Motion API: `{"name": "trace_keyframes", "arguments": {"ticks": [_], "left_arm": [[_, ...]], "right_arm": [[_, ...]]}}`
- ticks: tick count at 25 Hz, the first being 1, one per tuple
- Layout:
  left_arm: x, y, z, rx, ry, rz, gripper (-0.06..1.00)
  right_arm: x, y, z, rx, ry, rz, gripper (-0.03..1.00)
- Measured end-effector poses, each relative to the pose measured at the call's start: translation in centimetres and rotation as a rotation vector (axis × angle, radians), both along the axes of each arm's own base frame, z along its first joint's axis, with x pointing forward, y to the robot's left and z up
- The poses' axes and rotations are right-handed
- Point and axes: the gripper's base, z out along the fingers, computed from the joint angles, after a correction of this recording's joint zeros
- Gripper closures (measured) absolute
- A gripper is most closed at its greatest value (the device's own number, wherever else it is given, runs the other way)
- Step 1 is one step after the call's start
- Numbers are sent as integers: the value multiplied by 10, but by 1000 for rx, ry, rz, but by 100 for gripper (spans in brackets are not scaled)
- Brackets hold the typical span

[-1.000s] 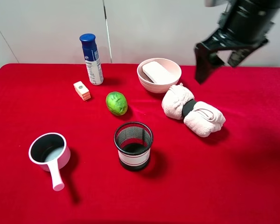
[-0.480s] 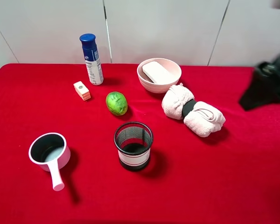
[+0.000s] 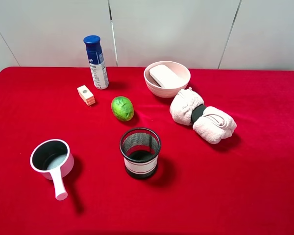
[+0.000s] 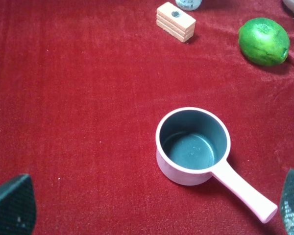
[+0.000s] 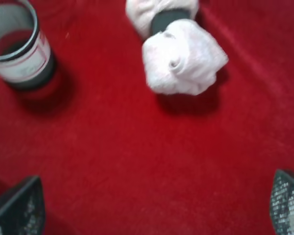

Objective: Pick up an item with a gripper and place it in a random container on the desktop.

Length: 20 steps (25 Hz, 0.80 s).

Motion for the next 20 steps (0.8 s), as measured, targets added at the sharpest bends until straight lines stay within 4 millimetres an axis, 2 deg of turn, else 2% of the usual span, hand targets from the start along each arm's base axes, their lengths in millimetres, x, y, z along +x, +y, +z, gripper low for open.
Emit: {"name": "trace_keyframes", "arguments": {"ticks": [7, 15, 20], "left_arm": [[0, 0, 0, 0, 0, 0, -5], [0, 0, 0, 0, 0, 0, -5], [0, 0, 0, 0, 0, 0, -5]], "right_arm": [[-32, -16, -26, 39, -142, -260, 27], [-45, -17, -62, 56, -301, -450, 27], [-45, -17, -65, 62, -339, -459, 27]]}}
